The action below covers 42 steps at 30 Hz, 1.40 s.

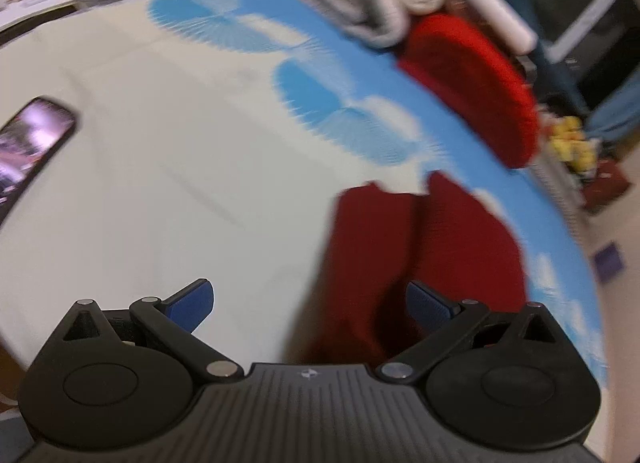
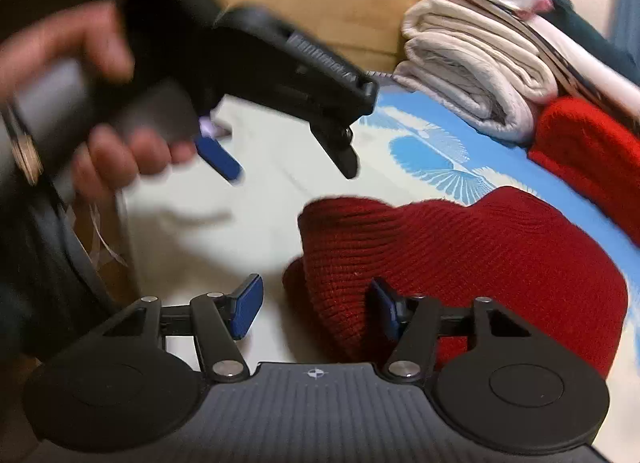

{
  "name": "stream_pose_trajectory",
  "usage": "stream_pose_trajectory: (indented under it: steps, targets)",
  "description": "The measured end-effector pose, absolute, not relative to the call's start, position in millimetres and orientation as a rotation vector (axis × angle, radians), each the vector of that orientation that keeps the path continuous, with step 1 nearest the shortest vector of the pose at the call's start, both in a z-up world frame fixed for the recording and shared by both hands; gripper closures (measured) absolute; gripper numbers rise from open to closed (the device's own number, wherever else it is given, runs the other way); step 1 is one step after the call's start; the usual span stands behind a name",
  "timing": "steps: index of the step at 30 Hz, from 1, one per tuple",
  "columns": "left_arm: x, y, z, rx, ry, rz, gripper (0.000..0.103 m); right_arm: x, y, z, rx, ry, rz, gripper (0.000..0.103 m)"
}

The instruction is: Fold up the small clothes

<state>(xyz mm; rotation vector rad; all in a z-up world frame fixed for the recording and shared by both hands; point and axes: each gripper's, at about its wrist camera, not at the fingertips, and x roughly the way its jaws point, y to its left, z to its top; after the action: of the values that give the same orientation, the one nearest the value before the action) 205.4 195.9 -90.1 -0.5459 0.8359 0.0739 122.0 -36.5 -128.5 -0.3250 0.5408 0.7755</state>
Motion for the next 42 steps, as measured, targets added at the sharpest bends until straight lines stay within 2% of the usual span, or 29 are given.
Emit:
stream_pose_trajectory:
  steps: [6, 8, 11, 14, 16, 18, 22, 28, 33, 37, 38, 39, 40, 41, 42]
  targets:
    - [212.8, 153.5, -93.7, -0.423, 0.864, 0.012, 0.001, 128.3, -104.3, -88.6, -0.127, 0.46, 0.487, 0.042]
    - [219.2, 140.4, -106.0, -0.331, 0.921, 0.083, 0.0, 140.9, -112.2, -96.8, -0.172, 0.482, 0.368, 0.044]
    - [224.0, 140.1, -132.3, -0.321, 1.031, 0.197, 0.0, 156.6, -103.1, -141.1, -0.232, 0.705, 0.441, 0.046]
    - [218.3, 152.5, -142.6, -0.434, 1.049, 0.214, 0.0, 138.5, -90.8, -156.7, -0.337, 0.648, 0.471, 0.047]
    - [214.2, 155.8, -140.2, -0.477, 1.04, 0.2, 0.0, 142.5, -100.6, -143.6, -0.26, 0.673, 0.517, 0.047]
    - [206.5, 158.1, -135.6, -0.515, 1.032, 0.194, 0.0, 151.8, -126.8, -122.0, -0.115, 0.698, 0.542, 0.044]
    - [191.7, 157.8, -119.8, -0.666, 0.977, 0.205, 0.0, 180.6, -190.7, -87.6, 0.155, 0.635, 0.436, 0.012]
    - [198.8, 129.1, -117.3, -0.717, 0.985, 0.152, 0.0, 271.4, -266.9, -112.5, 0.523, 0.75, 0.273, 0.01]
    - [214.6, 124.9, -154.9, -0.856, 1.048, 0.181, 0.001, 349.1, -283.9, -172.8, 0.743, 0.904, 0.231, 0.009]
    - [222.4, 135.9, -158.2, -0.983, 0.986, 0.255, 0.002, 377.7, -283.0, -212.6, 0.901, 0.937, 0.253, 0.009]
    - [223.2, 139.4, -158.2, -1.002, 0.971, 0.278, 0.014, 380.3, -280.9, -216.5, 0.93, 0.942, 0.29, 0.015]
    - [223.6, 142.4, -157.6, -1.023, 0.96, 0.301, 0.019, 384.7, -275.8, -219.7, 0.952, 0.947, 0.34, 0.023]
    - [223.8, 143.2, -155.9, -1.019, 0.961, 0.314, 0.028, 388.5, -268.1, -220.6, 0.946, 0.952, 0.371, 0.034]
    - [224.7, 140.4, -152.6, -0.983, 0.951, 0.321, 0.039, 389.0, -261.2, -215.7, 0.912, 0.945, 0.391, 0.051]
    - [226.7, 136.3, -149.1, -0.942, 0.947, 0.325, 0.041, 390.2, -252.2, -210.0, 0.86, 0.928, 0.427, 0.055]
